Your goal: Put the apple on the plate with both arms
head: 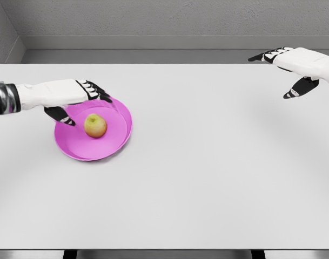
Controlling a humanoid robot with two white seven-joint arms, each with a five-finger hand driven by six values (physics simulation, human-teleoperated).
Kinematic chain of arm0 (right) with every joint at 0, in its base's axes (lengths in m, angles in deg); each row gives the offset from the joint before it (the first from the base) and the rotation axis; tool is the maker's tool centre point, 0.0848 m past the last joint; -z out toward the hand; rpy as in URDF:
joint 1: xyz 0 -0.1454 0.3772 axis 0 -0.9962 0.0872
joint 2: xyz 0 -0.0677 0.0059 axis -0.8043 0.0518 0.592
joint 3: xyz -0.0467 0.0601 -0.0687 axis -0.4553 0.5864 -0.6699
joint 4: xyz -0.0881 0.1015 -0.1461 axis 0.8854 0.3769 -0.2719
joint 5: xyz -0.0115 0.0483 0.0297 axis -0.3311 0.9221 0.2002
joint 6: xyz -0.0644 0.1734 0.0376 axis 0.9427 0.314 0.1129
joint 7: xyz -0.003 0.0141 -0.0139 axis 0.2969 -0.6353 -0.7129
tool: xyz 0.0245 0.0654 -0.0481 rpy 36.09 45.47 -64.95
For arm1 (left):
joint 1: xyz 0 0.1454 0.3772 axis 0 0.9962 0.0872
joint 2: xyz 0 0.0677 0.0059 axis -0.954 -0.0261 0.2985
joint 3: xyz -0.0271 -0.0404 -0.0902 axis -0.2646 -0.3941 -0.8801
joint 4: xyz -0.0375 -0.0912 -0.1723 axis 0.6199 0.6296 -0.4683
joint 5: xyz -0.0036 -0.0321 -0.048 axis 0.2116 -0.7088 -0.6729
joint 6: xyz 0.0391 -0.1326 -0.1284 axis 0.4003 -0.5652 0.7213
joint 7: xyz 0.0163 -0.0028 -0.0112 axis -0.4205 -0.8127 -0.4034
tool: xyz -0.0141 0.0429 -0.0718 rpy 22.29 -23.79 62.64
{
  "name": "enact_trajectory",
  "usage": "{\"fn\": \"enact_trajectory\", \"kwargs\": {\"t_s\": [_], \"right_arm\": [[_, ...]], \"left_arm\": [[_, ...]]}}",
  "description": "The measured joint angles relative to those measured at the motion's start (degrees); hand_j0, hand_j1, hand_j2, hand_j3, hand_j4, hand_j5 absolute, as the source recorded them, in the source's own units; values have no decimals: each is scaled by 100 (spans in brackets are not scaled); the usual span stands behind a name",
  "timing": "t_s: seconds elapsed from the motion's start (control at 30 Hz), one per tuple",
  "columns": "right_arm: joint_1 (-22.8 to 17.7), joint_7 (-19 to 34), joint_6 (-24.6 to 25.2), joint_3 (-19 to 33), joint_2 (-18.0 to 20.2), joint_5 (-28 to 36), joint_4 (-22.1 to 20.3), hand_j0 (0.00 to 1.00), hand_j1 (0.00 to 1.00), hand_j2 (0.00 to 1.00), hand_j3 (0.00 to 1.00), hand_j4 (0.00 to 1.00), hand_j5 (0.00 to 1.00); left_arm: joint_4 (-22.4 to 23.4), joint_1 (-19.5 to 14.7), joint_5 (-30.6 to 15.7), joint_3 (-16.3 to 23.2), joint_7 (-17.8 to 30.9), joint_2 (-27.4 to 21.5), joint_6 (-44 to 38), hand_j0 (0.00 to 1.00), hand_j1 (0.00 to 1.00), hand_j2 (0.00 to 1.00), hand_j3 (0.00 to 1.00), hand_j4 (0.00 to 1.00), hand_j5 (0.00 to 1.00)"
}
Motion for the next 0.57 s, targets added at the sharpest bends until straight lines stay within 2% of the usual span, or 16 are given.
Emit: {"fn": "enact_trajectory", "kwargs": {"t_s": [0.03,0.13,0.17,0.37,0.57], "right_arm": [[0,0,0,0,0,0,2,100,100,100,100,100,100],[-9,0,0,0,1,-2,1,100,100,100,100,100,100],[0,0,0,0,1,0,0,100,100,100,100,100,100],[-9,0,0,0,2,-1,2,100,100,100,100,100,100],[-9,0,0,0,2,1,3,100,100,100,100,100,100]], "left_arm": [[154,80,-75,-82,0,-8,0,100,100,100,100,100,100],[418,615,-188,-561,-2,-81,6,100,100,100,100,100,100],[462,668,-207,-711,-1,-114,5,100,100,100,100,100,100],[618,765,-278,-1102,2,-254,2,100,100,100,100,100,100],[639,765,-310,-1210,3,-294,1,100,100,100,100,100,100]]}}
